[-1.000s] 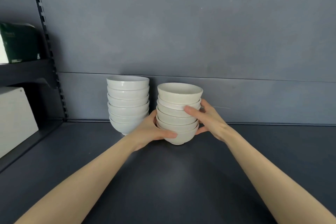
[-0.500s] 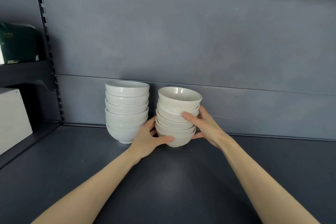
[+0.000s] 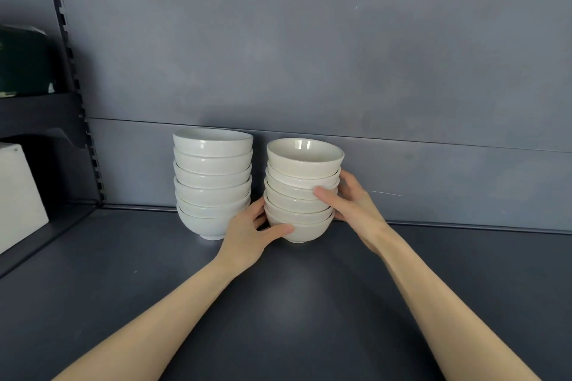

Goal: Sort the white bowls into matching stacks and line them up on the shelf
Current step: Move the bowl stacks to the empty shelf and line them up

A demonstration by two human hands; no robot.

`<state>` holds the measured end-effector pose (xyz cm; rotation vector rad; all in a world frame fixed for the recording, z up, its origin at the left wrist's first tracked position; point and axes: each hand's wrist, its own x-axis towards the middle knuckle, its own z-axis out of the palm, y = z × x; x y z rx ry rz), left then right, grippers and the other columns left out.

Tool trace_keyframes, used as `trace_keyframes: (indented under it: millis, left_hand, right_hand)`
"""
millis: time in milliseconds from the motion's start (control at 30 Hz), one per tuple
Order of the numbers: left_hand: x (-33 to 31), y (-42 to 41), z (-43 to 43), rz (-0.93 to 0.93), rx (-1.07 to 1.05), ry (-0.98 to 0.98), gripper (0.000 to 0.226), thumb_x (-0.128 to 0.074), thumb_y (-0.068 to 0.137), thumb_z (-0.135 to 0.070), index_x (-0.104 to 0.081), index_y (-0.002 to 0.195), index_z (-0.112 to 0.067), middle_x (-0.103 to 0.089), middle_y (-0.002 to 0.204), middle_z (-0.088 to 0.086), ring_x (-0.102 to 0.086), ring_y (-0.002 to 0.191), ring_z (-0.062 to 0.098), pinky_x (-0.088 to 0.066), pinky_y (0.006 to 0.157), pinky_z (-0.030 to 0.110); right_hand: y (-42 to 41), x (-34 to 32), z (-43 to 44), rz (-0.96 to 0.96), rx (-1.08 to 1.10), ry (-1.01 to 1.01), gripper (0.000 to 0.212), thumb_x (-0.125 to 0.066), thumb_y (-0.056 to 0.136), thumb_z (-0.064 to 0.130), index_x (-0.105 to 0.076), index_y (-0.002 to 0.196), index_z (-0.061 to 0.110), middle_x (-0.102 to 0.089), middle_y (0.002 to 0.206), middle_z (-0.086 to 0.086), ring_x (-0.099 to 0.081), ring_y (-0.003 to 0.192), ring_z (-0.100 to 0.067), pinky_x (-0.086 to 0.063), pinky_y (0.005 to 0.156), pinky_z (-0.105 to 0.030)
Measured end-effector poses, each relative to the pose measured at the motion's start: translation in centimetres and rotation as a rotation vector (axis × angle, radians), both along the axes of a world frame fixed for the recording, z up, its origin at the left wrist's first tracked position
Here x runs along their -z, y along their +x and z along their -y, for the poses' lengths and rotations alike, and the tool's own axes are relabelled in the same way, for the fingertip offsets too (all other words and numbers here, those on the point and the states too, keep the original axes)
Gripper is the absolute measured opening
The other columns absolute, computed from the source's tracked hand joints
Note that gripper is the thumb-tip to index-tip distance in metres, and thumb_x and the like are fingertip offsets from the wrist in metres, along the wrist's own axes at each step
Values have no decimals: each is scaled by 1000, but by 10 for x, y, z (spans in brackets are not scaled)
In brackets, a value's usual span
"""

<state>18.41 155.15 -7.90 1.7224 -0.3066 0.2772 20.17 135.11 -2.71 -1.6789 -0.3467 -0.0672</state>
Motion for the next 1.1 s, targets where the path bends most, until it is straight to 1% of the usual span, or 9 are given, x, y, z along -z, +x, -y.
trace_keyframes:
  millis: [100, 233, 400, 467, 567, 767, 900, 1033, 1100]
  left_hand:
    - [0, -1, -1, 9, 4, 6, 59, -75, 79, -10, -52, 132, -22, -63, 122, -15, -57, 111, -5, -44, 89, 5]
    - [-1, -1, -1, 16, 13, 33, 59, -74, 81, -11, -50, 134, -23, -62, 123, -15, -57, 112, -3, -44, 89, 4]
    - [0, 0, -3, 17, 20, 47, 60, -72, 82, -11, -49, 136, -20, -61, 126, -10, -56, 114, 1, -44, 86, 4]
    - [-1, 0, -3, 18, 17, 53, 60, -72, 82, -13, -48, 137, -21, -61, 127, -10, -56, 116, 2, -43, 88, 4]
    - [0, -1, -3, 23, 12, 71, 57, -71, 83, -14, -47, 134, -26, -60, 125, -13, -54, 113, -5, -42, 88, 2]
    - [0, -2, -3, 10, 6, 68, 61, -72, 83, -16, -45, 137, -26, -59, 127, -14, -54, 112, -6, -43, 86, 2]
    - [1, -2, -3, 8, 3, 80, 65, -72, 83, -19, -43, 141, -24, -57, 130, -12, -53, 115, 0, -43, 86, 1]
    - [1, -2, -3, 5, 0, 84, 64, -72, 83, -18, -43, 140, -24, -57, 130, -11, -54, 112, 0, -42, 84, 0]
    - [1, -2, -4, 4, -1, 91, 66, -72, 83, -19, -42, 142, -23, -56, 131, -11, -53, 116, 4, -42, 85, -1]
  right_hand:
    - [-2, 1, -2, 18, 21, -12, 91, -76, 60, 51, -39, 140, 30, -54, 136, 8, -53, 123, -12, -46, 104, -42]
    - [-5, 0, -5, 40, 29, -17, 88, -73, 62, 50, -39, 141, 29, -53, 137, 8, -52, 124, -12, -46, 104, -43]
    - [-6, 0, -7, 55, 31, -2, 73, -72, 77, 37, -38, 141, 29, -51, 137, 9, -51, 124, -13, -46, 104, -42]
    - [-6, 1, -7, 57, 31, 4, 72, -71, 79, 36, -37, 142, 29, -51, 137, 9, -51, 124, -12, -45, 105, -41]
    - [-6, 1, -8, 62, 31, 5, 70, -71, 80, 35, -38, 141, 29, -52, 136, 9, -51, 123, -12, -46, 104, -40]
    - [-7, 0, -7, 66, 30, -14, 68, -70, 83, 32, -36, 141, 29, -50, 136, 9, -50, 124, -13, -46, 104, -37]
    - [-7, 0, -8, 58, 30, -17, 69, -70, 83, 32, -35, 142, 27, -50, 138, 7, -50, 125, -14, -45, 105, -40]
    - [-8, -1, -9, 55, 32, -17, 69, -69, 84, 31, -34, 142, 27, -49, 139, 6, -49, 125, -14, -45, 105, -39]
    - [-8, 0, -8, 47, 38, -19, 70, -70, 82, 32, -35, 143, 27, -49, 139, 6, -49, 126, -14, -44, 106, -40]
